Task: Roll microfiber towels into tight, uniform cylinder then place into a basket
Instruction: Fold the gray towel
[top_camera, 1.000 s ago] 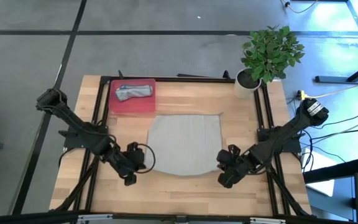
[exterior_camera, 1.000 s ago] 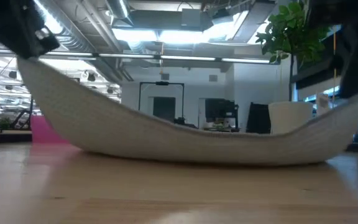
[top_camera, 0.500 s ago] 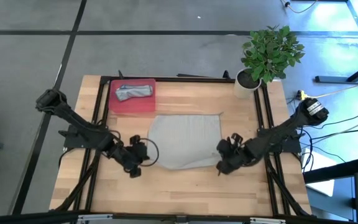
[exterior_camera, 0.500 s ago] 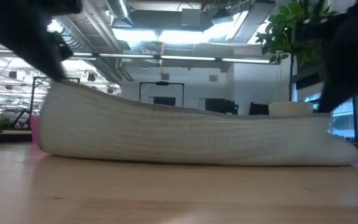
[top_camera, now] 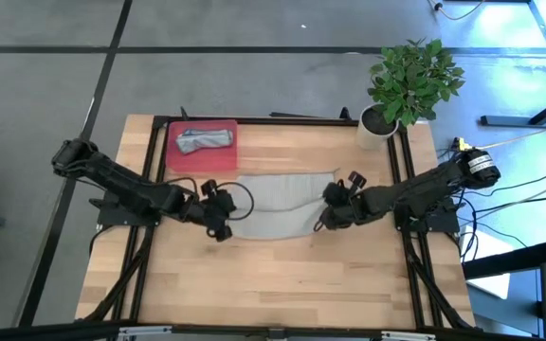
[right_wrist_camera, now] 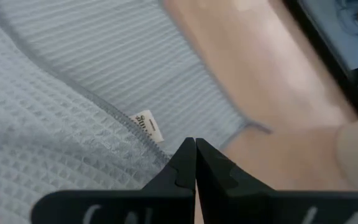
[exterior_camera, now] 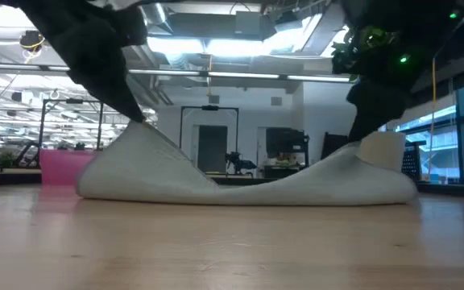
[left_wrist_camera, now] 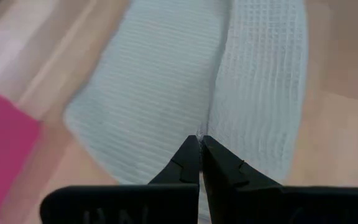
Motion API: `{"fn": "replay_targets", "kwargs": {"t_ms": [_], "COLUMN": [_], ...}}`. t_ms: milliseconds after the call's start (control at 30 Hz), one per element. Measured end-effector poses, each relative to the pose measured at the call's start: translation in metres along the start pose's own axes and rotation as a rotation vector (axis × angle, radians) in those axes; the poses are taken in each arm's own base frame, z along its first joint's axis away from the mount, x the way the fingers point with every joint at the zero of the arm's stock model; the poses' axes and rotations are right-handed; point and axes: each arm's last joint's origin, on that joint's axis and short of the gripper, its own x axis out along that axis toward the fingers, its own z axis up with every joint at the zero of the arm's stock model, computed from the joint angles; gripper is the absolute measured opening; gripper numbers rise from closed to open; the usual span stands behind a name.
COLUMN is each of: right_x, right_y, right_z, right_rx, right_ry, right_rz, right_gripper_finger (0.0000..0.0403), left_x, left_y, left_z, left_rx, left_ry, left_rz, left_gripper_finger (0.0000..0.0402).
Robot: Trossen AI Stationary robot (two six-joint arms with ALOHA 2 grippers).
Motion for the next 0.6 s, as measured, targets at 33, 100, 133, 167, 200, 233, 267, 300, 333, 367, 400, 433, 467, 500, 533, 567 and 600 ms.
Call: {"fn": "replay_targets", "kwargs": {"t_ms": [33, 100, 133, 167, 200, 233, 267, 300, 333, 367, 400, 433, 467, 500, 533, 567, 600], "right_x": [0.002, 0.007, 0.009, 0.011, 0.012, 0.013, 0.014, 0.015, 0.017, 0.018, 0.020, 0.022, 0.025, 0.027, 0.028, 0.030, 0.032], "right_y": [-0.003, -0.008, -0.010, -0.013, -0.014, -0.016, -0.018, -0.020, -0.023, -0.025, -0.028, -0.031, -0.033, -0.036, -0.039, -0.041, -0.043], "right_z": [0.002, 0.005, 0.006, 0.008, 0.009, 0.010, 0.011, 0.012, 0.013, 0.014, 0.016, 0.017, 0.018, 0.019, 0.020, 0.021, 0.022], "right_rx": [0.003, 0.002, 0.003, -0.003, -0.006, -0.017, -0.022, -0.023, -0.024, -0.023, -0.015, -0.007, 0.004, 0.013, 0.019, 0.020, 0.016], "right_ry": [0.004, 0.015, 0.018, 0.017, 0.011, 0.001, -0.010, -0.020, -0.027, -0.027, -0.023, -0.017, -0.011, -0.005, 0.001, 0.005, 0.011], "right_rz": [-0.010, -0.028, -0.039, -0.056, -0.075, -0.101, -0.128, -0.151, -0.173, -0.188, -0.199, -0.208, -0.217, -0.226, -0.234, -0.246, -0.254], "right_gripper_finger": [0.0004, 0.0004, 0.0004, 0.0004, 0.0004, 0.0004, 0.0004, 0.0004, 0.0004, 0.0004, 0.0004, 0.0004, 0.0004, 0.0004, 0.0004, 0.0004, 0.0004], "left_x": [0.001, 0.004, 0.005, 0.005, 0.006, 0.007, 0.007, 0.008, 0.009, 0.009, 0.011, 0.012, 0.013, 0.014, 0.015, 0.016, 0.017], "left_y": [0.003, 0.009, 0.012, 0.015, 0.017, 0.019, 0.021, 0.023, 0.025, 0.027, 0.030, 0.032, 0.035, 0.037, 0.040, 0.043, 0.045], "left_z": [0.001, 0.003, 0.003, 0.004, 0.005, 0.005, 0.006, 0.007, 0.008, 0.009, 0.010, 0.011, 0.012, 0.013, 0.013, 0.014, 0.015], "left_rx": [-0.007, -0.014, -0.019, -0.022, -0.022, -0.017, -0.006, 0.007, 0.011, 0.018, 0.020, 0.021, 0.023, 0.018, 0.010, 0.002, -0.005], "left_ry": [0.000, -0.006, -0.014, -0.023, -0.028, -0.032, -0.038, -0.043, -0.044, -0.042, -0.039, -0.037, -0.034, -0.032, -0.030, -0.028, -0.026], "left_rz": [0.018, 0.074, 0.103, 0.137, 0.168, 0.193, 0.214, 0.229, 0.242, 0.252, 0.261, 0.272, 0.282, 0.291, 0.300, 0.309, 0.317], "left_gripper_finger": [0.0000, 0.0000, 0.0000, 0.0000, 0.0000, 0.0000, 0.0000, 0.0000, 0.0000, 0.0000, 0.0000, 0.0000, 0.0000, 0.0000, 0.0000, 0.0000, 0.0000]}}
